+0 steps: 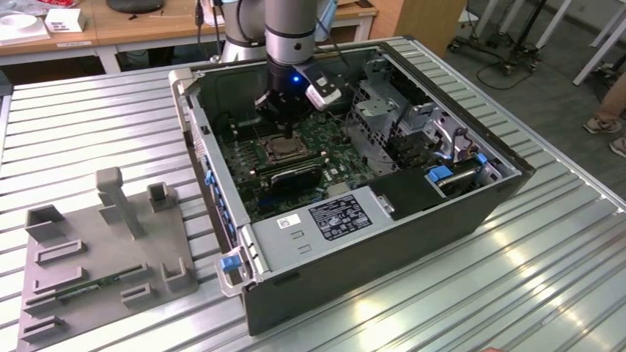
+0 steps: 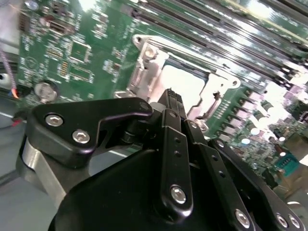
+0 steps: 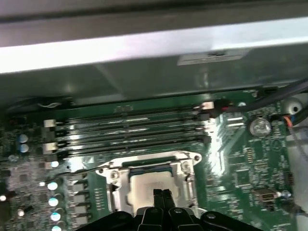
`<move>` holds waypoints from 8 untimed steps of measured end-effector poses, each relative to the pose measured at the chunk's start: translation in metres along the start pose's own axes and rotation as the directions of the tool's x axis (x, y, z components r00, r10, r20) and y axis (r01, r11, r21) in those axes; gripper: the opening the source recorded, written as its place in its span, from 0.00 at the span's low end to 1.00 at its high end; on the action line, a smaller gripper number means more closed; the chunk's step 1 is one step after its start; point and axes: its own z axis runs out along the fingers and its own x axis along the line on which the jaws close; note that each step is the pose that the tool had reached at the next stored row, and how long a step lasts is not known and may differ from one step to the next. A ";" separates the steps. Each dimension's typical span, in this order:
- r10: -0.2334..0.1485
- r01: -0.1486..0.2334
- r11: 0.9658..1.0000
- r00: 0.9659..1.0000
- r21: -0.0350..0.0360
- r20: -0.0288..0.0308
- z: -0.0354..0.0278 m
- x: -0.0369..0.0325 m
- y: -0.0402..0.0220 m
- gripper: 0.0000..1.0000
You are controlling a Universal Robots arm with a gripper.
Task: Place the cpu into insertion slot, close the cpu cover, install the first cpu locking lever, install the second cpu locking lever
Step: 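Close the cpu cover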
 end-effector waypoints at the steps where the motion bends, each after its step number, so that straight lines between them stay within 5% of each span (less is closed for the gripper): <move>1: 0.000 0.000 1.000 1.000 0.000 0.000 0.0000 0.0026 -0.0003 0.10; 8: -0.035 0.035 0.999 0.999 -0.001 0.001 0.0010 0.0094 -0.0013 0.10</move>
